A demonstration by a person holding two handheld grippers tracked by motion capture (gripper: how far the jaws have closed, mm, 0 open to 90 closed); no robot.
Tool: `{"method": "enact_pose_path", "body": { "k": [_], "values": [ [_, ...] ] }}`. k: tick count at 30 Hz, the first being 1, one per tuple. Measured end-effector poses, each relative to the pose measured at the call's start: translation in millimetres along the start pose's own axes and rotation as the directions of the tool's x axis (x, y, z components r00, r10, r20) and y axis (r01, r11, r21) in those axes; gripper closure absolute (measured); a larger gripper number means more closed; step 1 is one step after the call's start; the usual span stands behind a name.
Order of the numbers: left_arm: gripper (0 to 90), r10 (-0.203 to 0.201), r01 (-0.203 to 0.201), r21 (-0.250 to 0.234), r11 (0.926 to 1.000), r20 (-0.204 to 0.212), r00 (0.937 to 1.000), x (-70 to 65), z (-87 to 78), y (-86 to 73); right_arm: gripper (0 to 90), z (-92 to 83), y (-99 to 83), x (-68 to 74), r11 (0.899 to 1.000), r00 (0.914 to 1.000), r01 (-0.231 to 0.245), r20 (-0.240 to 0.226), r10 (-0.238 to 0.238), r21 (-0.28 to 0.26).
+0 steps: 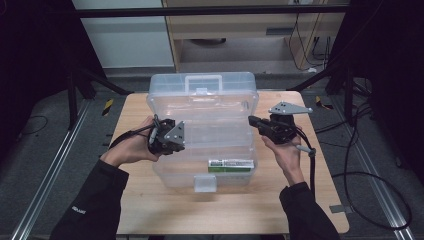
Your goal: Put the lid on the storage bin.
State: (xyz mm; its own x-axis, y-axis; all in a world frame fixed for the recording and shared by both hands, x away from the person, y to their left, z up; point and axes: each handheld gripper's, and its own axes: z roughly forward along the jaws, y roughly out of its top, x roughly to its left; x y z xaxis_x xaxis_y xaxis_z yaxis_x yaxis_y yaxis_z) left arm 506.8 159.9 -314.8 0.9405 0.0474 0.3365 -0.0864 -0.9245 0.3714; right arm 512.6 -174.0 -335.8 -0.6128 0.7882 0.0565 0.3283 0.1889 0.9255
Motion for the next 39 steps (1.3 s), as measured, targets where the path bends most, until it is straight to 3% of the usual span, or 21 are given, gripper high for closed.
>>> {"method": "enact_pose_path", "body": {
  "k": [16,17,18,19,22,23,29,31,32,39],
  "values": [
    [84.3,0.002,-0.002,-0.005,1.0,0.012,0.9999,-3.8,2.0,-1.4,90.0,5.2,3.1,-5.1,1.0,0.9996,-0.022,0.019,0.022,-0.005],
    [84.3,-0.019,0.019,0.008,0.9998,0.018,0.9997,-5.9,1.4,-2.0,90.0,5.2,3.2,-5.5,1.0,0.9995,-0.02,0.023,0.02,-0.004],
    [84.3,0.002,-0.002,-0.004,1.0,0.015,0.9999,-5.2,2.5,-1.5,90.0,5.1,3.1,-6.0,1.0,0.9995,-0.021,0.023,0.021,-0.001],
    [84.2,-0.017,0.017,0.009,0.9998,0.02,0.9997,-7.0,1.9,-2.2,90.0,5.0,3.0,-6.2,1.0,0.9994,-0.022,0.027,0.022,-0.004],
    [84.0,-0.021,0.02,0.009,0.9997,0.029,0.9994,-9.1,3.0,-2.8,90.0,4.4,2.8,-7.1,1.0,0.9992,-0.023,0.033,0.024,-0.005],
    [83.9,0.013,-0.013,-0.006,0.9999,0.021,0.9997,-7.6,4.2,-2.0,90.0,4.0,2.8,-7.6,1.0,0.9991,-0.025,0.033,0.025,-0.004],
    [82.6,0.013,-0.013,-0.01,0.9999,0.021,0.9997,-9.1,5.3,-2.4,90.0,2.6,1.2,-9.0,1.0,0.9993,-0.023,0.028,0.024,-0.012],
    [79.6,0.008,-0.007,-0.035,0.9994,0.015,0.9998,-9.1,6.0,-3.2,90.0,2.7,0.8,-9.2,0.999,0.9993,-0.028,0.023,0.029,-0.016],
    [77.2,-0.008,0.01,-0.081,0.9967,0.027,0.9996,-9.6,6.5,-3.4,90.0,2.6,0.8,-9.4,0.999,0.9994,-0.028,0.022,0.028,-0.016],
    [66.6,-0.036,0.04,-0.148,0.9882,0.029,0.9989,-12.0,11.5,-0.8,90.0,2.3,0.8,-9.7,1.0,0.9996,-0.023,0.017,0.023,-0.014]
  ]
}}
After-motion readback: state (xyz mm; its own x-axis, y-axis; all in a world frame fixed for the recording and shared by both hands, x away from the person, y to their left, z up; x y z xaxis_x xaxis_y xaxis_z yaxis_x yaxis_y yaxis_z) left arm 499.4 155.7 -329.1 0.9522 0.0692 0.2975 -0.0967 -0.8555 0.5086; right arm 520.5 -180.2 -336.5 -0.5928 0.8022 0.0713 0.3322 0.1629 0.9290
